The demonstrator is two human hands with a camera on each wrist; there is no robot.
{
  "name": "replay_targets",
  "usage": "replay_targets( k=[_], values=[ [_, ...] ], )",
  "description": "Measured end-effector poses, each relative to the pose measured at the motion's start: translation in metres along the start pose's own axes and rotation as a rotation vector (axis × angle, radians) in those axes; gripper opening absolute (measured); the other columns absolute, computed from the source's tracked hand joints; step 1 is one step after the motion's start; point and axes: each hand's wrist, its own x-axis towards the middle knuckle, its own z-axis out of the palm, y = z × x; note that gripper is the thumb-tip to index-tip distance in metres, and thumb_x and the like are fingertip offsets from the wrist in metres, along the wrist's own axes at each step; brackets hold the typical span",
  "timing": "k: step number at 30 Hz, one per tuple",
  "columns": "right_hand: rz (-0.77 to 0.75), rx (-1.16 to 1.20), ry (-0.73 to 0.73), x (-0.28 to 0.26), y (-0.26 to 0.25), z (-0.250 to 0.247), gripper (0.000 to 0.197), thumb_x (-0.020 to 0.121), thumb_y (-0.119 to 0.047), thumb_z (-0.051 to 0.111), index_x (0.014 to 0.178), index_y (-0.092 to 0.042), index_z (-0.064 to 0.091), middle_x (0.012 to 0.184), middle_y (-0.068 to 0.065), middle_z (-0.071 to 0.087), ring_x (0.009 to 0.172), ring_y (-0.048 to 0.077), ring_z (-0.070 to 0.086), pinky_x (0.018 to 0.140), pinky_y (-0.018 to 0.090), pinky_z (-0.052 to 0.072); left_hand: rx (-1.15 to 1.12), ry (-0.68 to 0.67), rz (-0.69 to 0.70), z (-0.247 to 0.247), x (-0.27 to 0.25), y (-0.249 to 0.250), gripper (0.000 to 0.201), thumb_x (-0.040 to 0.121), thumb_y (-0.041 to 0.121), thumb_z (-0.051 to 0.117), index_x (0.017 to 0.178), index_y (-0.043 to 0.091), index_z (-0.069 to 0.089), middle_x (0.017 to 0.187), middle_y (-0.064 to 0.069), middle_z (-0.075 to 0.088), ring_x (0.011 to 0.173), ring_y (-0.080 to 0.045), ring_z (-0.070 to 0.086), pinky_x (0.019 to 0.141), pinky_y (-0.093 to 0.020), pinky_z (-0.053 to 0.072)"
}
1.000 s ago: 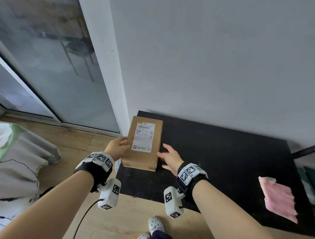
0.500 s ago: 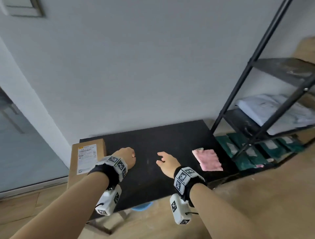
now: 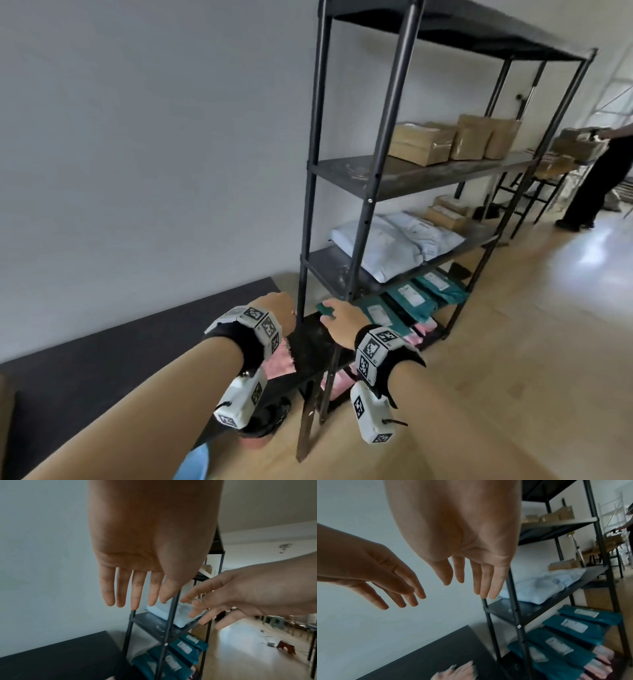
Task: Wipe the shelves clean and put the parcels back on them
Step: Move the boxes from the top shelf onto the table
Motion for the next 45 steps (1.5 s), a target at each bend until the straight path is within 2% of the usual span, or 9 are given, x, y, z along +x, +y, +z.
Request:
replay_targets(
  k=[10,15,20,23,27,36,40,42,45],
  values=[
    [0.028,-0.071,0.163,0.011,0.135,-0.170,0.040,0.100,-0.024,0.043,0.139,-0.015,0.043,0.142,0.010,0.048,0.127,0.028,0.047,0.101,0.032,0.039,0.073,0.078,0.172,-0.057,0.081,0.204,0.021,0.090,0.018,0.047,0.098,0.006,0.062,0.106,-0.011,0.066,0.095,-0.028,0.064,0.073,-0.031,0.050],
    [0.029,-0.119,0.207,0.051,0.185,-0.239,0.040,0.100,-0.026,0.041,0.139,-0.016,0.044,0.141,0.011,0.049,0.124,0.029,0.050,0.098,0.032,0.039,0.111,0.171,0.192,-0.090,0.147,0.267,0.029,0.092,0.022,0.045,0.113,0.010,0.061,0.118,-0.007,0.062,0.104,-0.026,0.061,0.079,-0.030,0.046],
    [-0.015,-0.190,0.284,0.105,0.216,-0.314,0.037,0.099,-0.022,0.044,0.135,-0.015,0.049,0.135,0.009,0.053,0.122,0.029,0.051,0.101,0.033,0.041,0.140,0.226,0.163,-0.142,0.211,0.317,0.021,0.091,0.013,0.044,0.101,0.003,0.060,0.096,-0.008,0.062,0.087,-0.027,0.062,0.066,-0.029,0.043],
    [-0.028,-0.174,0.274,0.136,0.229,-0.355,0.014,0.097,-0.023,0.044,0.100,-0.025,0.057,0.103,0.002,0.059,0.107,0.025,0.054,0.085,0.031,0.045,0.095,0.221,0.116,-0.174,0.249,0.338,0.019,0.091,0.011,0.043,0.086,0.001,0.058,0.083,-0.005,0.054,0.078,-0.026,0.058,0.066,-0.029,0.043],
    [-0.052,-0.109,0.329,0.165,0.238,-0.407,0.038,0.096,-0.028,0.049,0.132,-0.019,0.051,0.134,0.007,0.055,0.122,0.026,0.052,0.103,0.033,0.042,0.076,0.270,0.070,-0.211,0.290,0.357,0.031,0.091,0.012,0.042,0.059,0.012,0.042,0.063,0.000,0.045,0.054,-0.014,0.042,0.054,-0.028,0.039],
    [-0.248,-0.160,0.341,0.260,0.242,-0.515,0.040,0.099,-0.027,0.046,0.137,-0.013,0.048,0.139,0.008,0.051,0.123,0.025,0.050,0.100,0.030,0.039,0.119,0.320,-0.071,-0.271,0.360,0.385,0.034,0.100,0.013,0.035,0.126,0.000,0.052,0.129,-0.012,0.053,0.120,-0.027,0.051,0.093,-0.030,0.040],
    [-0.345,-0.167,0.314,0.313,0.247,-0.552,0.039,0.099,-0.026,0.047,0.136,-0.012,0.049,0.141,0.006,0.049,0.125,0.024,0.049,0.099,0.028,0.037,-0.042,0.360,-0.238,-0.285,0.408,0.383,0.025,0.096,0.018,0.041,0.078,0.006,0.053,0.094,-0.008,0.057,0.076,-0.019,0.052,0.063,-0.027,0.041],
    [-0.393,-0.090,0.276,0.342,0.249,-0.566,0.041,0.099,-0.024,0.049,0.137,-0.010,0.048,0.141,0.007,0.049,0.122,0.022,0.051,0.100,0.028,0.037,-0.200,0.383,-0.321,-0.290,0.424,0.389,0.022,0.096,0.020,0.044,0.081,0.006,0.051,0.080,-0.004,0.048,0.061,-0.014,0.044,0.054,-0.022,0.036],
    [-0.451,0.046,0.192,0.383,0.250,-0.582,0.038,0.098,-0.020,0.049,0.133,-0.004,0.051,0.134,0.012,0.054,0.101,0.019,0.053,0.097,0.036,0.043,-0.411,0.359,-0.395,-0.299,0.446,0.398,0.016,0.095,0.019,0.050,0.100,0.003,0.054,0.089,-0.010,0.050,0.074,-0.023,0.053,0.061,-0.026,0.042]
  ],
)
